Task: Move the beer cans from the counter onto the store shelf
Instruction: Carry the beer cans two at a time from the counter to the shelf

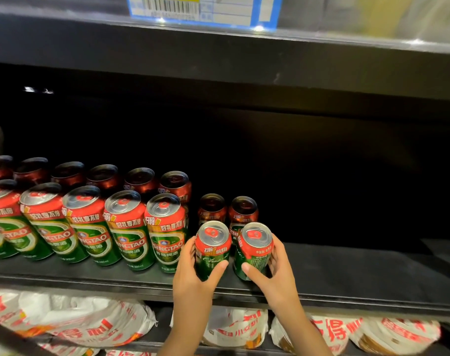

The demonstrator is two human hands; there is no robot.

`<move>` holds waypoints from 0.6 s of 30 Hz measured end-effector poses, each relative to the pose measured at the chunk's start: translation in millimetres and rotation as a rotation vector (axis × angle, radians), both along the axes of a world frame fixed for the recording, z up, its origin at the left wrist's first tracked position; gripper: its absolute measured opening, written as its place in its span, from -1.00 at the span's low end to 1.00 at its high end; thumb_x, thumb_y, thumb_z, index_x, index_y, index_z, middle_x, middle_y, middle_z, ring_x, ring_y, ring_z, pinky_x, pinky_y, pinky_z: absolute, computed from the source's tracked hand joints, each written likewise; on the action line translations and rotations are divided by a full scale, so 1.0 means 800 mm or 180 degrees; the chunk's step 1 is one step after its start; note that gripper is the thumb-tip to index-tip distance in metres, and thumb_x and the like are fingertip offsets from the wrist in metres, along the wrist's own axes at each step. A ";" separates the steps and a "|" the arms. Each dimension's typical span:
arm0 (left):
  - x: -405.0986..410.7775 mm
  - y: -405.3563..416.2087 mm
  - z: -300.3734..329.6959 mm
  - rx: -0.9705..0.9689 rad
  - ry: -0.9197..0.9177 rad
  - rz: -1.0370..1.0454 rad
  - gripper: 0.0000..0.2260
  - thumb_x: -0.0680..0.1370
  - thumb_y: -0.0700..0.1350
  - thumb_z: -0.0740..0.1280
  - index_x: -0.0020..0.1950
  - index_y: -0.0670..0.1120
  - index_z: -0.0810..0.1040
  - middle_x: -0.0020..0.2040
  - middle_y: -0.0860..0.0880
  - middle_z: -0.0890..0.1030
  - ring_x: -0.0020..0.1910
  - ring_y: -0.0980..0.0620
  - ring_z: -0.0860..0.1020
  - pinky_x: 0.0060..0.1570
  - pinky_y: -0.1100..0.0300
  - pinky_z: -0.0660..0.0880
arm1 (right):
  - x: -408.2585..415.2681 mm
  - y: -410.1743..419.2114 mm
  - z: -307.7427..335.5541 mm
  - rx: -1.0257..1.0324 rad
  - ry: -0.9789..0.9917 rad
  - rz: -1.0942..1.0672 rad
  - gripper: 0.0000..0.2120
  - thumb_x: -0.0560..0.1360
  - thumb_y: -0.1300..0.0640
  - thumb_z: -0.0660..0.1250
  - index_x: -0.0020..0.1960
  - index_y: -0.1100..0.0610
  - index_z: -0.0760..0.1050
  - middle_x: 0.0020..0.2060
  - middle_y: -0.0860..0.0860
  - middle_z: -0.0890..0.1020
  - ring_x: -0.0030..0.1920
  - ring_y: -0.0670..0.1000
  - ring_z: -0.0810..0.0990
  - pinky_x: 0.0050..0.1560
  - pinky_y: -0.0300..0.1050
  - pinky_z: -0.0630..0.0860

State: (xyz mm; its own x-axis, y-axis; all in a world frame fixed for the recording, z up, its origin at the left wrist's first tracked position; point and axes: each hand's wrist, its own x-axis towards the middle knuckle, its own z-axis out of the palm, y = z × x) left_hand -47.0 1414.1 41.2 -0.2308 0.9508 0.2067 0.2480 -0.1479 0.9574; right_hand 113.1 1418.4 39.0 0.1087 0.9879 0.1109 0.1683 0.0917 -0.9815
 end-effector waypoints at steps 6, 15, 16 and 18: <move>0.013 -0.002 -0.018 0.0203 0.0656 0.0413 -0.25 0.31 0.20 0.39 0.39 -0.12 0.31 0.27 -0.07 0.47 0.25 -0.04 0.46 0.19 0.03 0.49 | -0.004 0.007 -0.015 0.0014 -0.0283 -0.0456 -0.24 0.17 0.04 0.64 0.17 -0.30 0.25 0.19 -0.17 0.46 0.22 -0.17 0.46 0.14 -0.25 0.49; 0.011 -0.002 -0.025 0.0364 0.0372 0.0349 -0.33 0.33 0.07 0.45 0.37 -0.04 0.31 0.23 0.09 0.47 0.22 0.09 0.46 0.20 0.33 0.41 | 0.001 0.001 -0.017 -0.0015 -0.0323 -0.0460 -0.35 0.27 0.10 0.59 0.13 -0.29 0.28 0.14 -0.25 0.48 0.20 -0.23 0.45 -0.02 -0.53 0.41; 0.009 -0.003 -0.025 0.0390 0.0291 0.0288 -0.36 0.33 0.05 0.46 0.34 0.01 0.29 0.19 0.17 0.45 0.19 0.15 0.45 0.17 0.44 0.37 | 0.002 0.000 -0.016 -0.0015 -0.0300 -0.0445 -0.35 0.28 0.12 0.58 0.14 -0.29 0.29 0.14 -0.26 0.48 0.20 -0.23 0.45 -0.02 -0.54 0.41; 0.005 -0.002 -0.029 0.0488 0.0266 0.0179 -0.38 0.34 0.04 0.46 0.32 0.01 0.29 0.16 0.16 0.46 0.17 0.19 0.45 0.15 0.50 0.35 | 0.005 -0.002 -0.016 -0.0004 -0.0279 -0.0411 -0.38 0.30 0.14 0.57 0.15 -0.28 0.31 0.15 -0.28 0.49 0.21 -0.21 0.46 0.01 -0.49 0.42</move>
